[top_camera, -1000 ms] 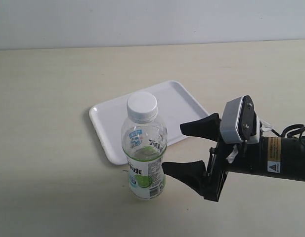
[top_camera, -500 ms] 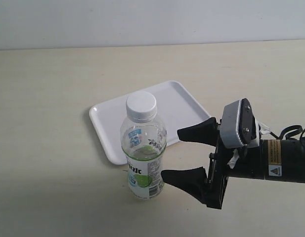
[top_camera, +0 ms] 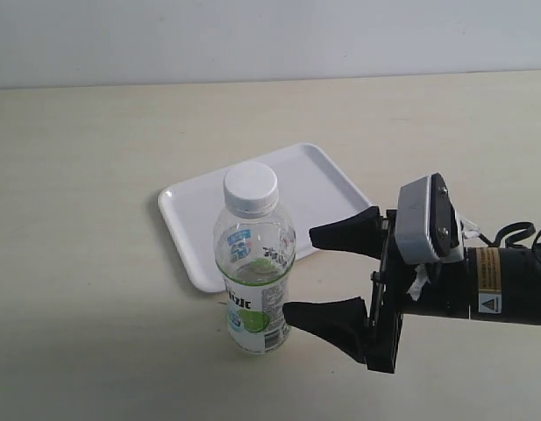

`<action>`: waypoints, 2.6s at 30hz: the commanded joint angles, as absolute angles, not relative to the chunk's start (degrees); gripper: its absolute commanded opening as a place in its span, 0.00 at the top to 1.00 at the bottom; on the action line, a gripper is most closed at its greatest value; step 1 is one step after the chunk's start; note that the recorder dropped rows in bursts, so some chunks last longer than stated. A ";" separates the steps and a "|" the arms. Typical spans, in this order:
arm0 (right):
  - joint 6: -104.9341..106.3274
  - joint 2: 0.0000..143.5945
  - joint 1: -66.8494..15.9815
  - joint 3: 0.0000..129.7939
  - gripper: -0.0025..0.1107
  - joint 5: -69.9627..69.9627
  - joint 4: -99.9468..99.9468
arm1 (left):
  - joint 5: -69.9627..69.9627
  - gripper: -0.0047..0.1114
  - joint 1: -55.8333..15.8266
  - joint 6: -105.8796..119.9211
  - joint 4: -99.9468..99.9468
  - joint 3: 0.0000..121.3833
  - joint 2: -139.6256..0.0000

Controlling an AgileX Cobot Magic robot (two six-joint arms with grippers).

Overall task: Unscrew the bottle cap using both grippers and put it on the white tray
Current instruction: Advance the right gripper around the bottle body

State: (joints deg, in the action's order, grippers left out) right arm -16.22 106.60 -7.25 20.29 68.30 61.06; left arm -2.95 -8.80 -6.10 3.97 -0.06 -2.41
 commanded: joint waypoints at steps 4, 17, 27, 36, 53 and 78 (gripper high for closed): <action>-15.13 106.60 -7.39 21.89 0.17 68.66 60.41 | -2.44 0.96 -9.11 -6.22 4.09 0.00 -1.92; -18.37 106.60 -7.39 23.28 0.17 65.71 63.40 | -2.44 0.96 -9.11 -6.22 4.09 0.00 -1.92; -14.88 106.60 -15.66 23.28 0.17 57.52 54.81 | -2.44 0.96 -9.11 -6.22 4.09 0.00 -1.92; -12.87 106.60 -16.69 23.28 0.13 58.16 52.57 | -2.44 0.96 -9.11 -6.22 4.09 0.00 -1.92; -11.62 106.71 -16.69 23.97 0.13 60.42 51.74 | -2.44 0.96 -9.11 -6.22 4.09 0.00 -1.92; -15.17 106.83 -16.69 26.12 0.13 58.90 55.02 | -2.44 0.96 -9.11 -6.22 4.09 0.00 -1.92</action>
State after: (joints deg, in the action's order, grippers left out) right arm -14.72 106.69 -16.65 25.79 59.61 54.22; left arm -2.95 -8.80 -6.10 3.97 -0.06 -2.41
